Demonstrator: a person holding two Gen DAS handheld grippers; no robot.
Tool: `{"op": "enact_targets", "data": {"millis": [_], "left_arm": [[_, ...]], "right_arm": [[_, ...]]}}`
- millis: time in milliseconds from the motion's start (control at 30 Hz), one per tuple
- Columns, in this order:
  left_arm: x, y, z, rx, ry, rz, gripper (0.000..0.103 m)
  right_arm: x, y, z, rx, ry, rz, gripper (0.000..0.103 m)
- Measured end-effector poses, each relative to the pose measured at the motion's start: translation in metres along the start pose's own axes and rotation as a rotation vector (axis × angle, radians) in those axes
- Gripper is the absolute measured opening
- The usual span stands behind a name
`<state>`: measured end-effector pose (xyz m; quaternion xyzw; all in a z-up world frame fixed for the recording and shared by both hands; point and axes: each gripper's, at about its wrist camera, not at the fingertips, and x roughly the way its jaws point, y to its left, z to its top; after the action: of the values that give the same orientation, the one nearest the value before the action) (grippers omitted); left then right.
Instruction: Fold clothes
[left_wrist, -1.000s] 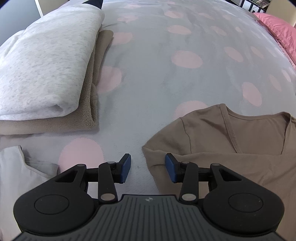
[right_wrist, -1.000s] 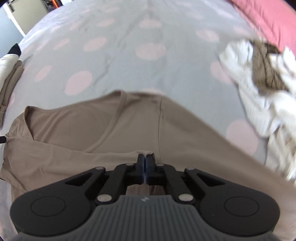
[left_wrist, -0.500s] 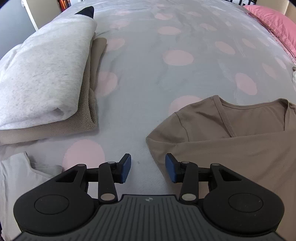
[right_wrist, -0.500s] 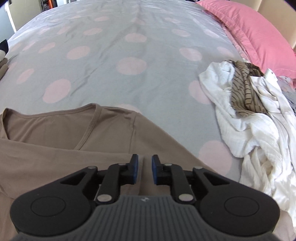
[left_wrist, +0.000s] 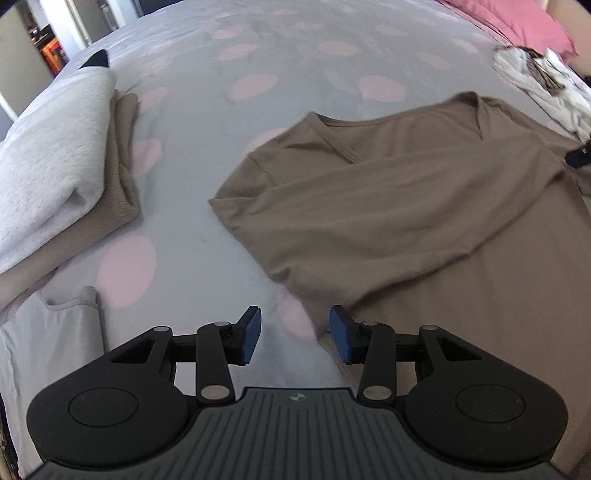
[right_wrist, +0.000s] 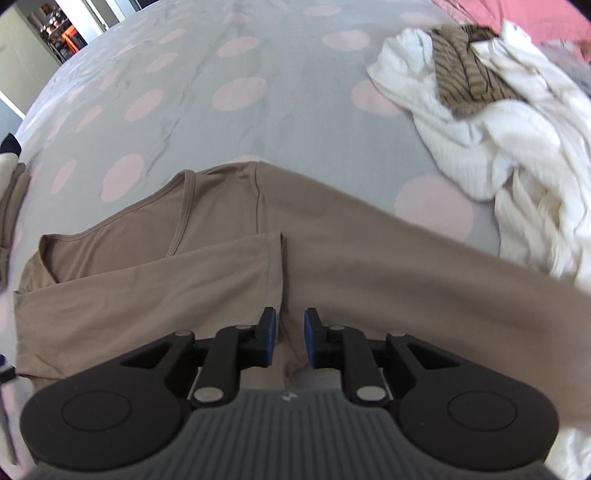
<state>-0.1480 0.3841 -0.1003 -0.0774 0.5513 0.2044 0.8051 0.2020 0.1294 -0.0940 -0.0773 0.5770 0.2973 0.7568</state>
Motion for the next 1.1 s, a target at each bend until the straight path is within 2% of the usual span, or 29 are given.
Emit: {"op": "enact_targets", "data": {"millis": [133,300,367,400,433,467,533,567,667,867,1033,1100], "left_arm": [[0.002,-0.024,-0.004,0.088,-0.006,0.035,0.041],[0.011,-0.029,-0.004,0.103,-0.048,0.135,0.041],[0.014,-0.025,-0.003,0.077,-0.057,0.148,0.041],[0.015,-0.024,-0.003,0.067,-0.061,0.144,0.041],[0.015,-0.024,-0.003,0.067,-0.064,0.141,0.037],[0.015,-0.026,-0.003,0.078,-0.066,0.140,0.031],[0.016,-0.027,-0.005,0.095,-0.047,0.135,0.002],[0.018,-0.027,-0.006,0.099,-0.030,0.134,0.001],[0.024,-0.022,-0.010,0.092,0.019,0.140,0.001],[0.023,-0.018,-0.009,0.095,0.058,0.112,0.002],[0.017,-0.005,-0.013,0.054,0.122,0.111,0.018],[0.010,-0.001,-0.013,0.024,0.103,0.111,0.018]], "right_arm": [[0.003,-0.005,-0.006,0.053,0.037,0.059,0.021],[0.010,0.003,-0.008,0.061,0.046,0.095,0.029],[0.017,0.004,-0.007,0.069,0.051,0.095,0.029],[0.020,0.005,-0.007,0.073,0.053,0.087,0.025],[0.023,0.005,-0.007,0.078,0.055,0.076,0.010],[0.024,0.005,-0.007,0.081,0.055,0.067,0.009],[0.023,0.004,-0.007,0.081,0.056,0.053,0.008],[0.023,0.004,-0.006,0.078,0.058,0.043,0.007],[0.025,0.004,-0.007,0.055,0.070,0.002,0.007],[0.027,0.001,-0.008,0.049,0.085,-0.008,0.007],[0.019,0.003,-0.009,0.021,0.081,-0.015,0.016],[0.011,0.001,-0.009,0.023,0.074,-0.016,0.019]]}}
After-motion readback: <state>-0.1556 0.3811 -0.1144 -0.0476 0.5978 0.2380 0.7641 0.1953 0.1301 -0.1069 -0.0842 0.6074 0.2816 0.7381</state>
